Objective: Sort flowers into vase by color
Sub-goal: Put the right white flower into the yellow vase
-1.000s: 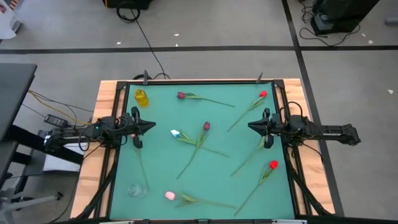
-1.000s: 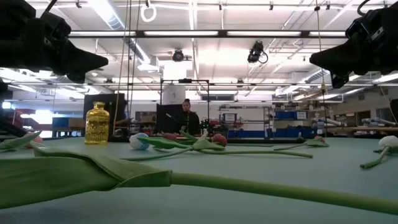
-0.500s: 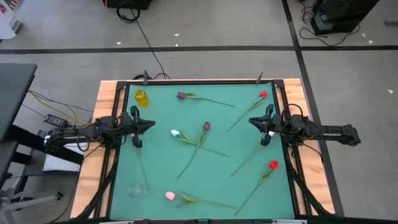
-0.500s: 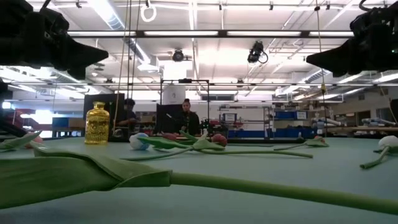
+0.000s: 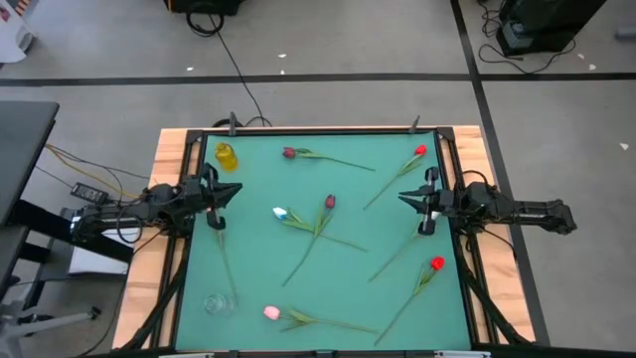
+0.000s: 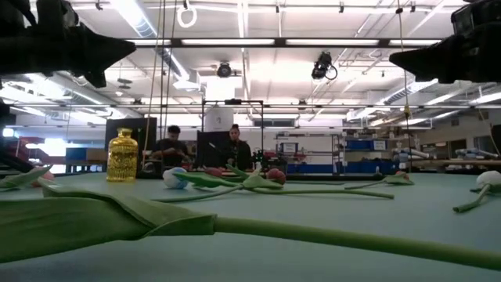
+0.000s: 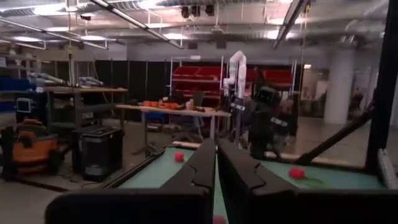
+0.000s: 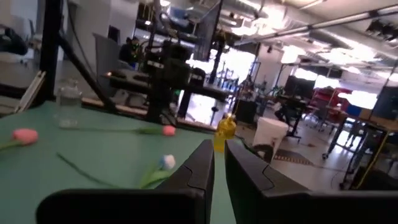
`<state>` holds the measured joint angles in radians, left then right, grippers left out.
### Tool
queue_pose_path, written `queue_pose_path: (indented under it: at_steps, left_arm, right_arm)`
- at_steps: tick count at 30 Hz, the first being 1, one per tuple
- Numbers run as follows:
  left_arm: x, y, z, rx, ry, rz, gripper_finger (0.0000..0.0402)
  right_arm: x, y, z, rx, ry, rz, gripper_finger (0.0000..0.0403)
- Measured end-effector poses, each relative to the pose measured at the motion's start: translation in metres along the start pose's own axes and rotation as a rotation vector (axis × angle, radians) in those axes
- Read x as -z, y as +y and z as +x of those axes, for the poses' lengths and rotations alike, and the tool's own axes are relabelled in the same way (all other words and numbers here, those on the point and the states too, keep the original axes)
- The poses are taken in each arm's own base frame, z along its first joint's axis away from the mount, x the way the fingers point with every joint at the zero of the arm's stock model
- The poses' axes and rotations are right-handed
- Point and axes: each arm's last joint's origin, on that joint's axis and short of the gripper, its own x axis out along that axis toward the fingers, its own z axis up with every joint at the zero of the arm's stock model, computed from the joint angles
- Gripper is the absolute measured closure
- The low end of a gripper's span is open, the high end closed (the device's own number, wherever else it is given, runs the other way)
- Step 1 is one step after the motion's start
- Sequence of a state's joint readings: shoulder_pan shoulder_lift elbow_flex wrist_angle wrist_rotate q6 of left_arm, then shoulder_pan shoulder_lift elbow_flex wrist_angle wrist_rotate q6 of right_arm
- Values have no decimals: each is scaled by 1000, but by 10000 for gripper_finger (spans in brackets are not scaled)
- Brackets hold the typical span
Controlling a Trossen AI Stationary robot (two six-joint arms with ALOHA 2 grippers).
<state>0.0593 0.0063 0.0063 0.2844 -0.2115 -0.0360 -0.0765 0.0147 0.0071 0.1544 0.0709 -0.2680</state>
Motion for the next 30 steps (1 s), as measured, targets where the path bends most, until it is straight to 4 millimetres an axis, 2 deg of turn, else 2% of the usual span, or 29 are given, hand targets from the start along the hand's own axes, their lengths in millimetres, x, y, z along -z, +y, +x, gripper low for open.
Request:
queue_pose_path:
  at_steps: [3,6,10,14,16,19,30]
  left_arm:
    - [-2,2,0,-72,-29,-186,377]
    - [-2,5,0,-172,-59,-381,377]
    - [-2,5,0,-175,-57,-429,377]
    - [-5,4,3,-196,-1,-425,377]
    - [-13,3,7,-197,-1,-475,377]
    - [-24,1,14,-189,46,-529,377]
    - [-53,-6,33,-457,620,-683,397]
  right_arm:
    - [-7,-4,0,87,-64,-2,353]
    - [-23,-11,-4,206,-221,104,353]
    - [-34,-23,-11,474,-381,476,353]
    - [-31,-29,-16,681,-513,932,353]
    - [-28,-30,-16,733,-553,1061,353]
    - [-24,-29,-15,737,-571,1164,353]
    - [-15,-23,-8,574,-489,1358,355]
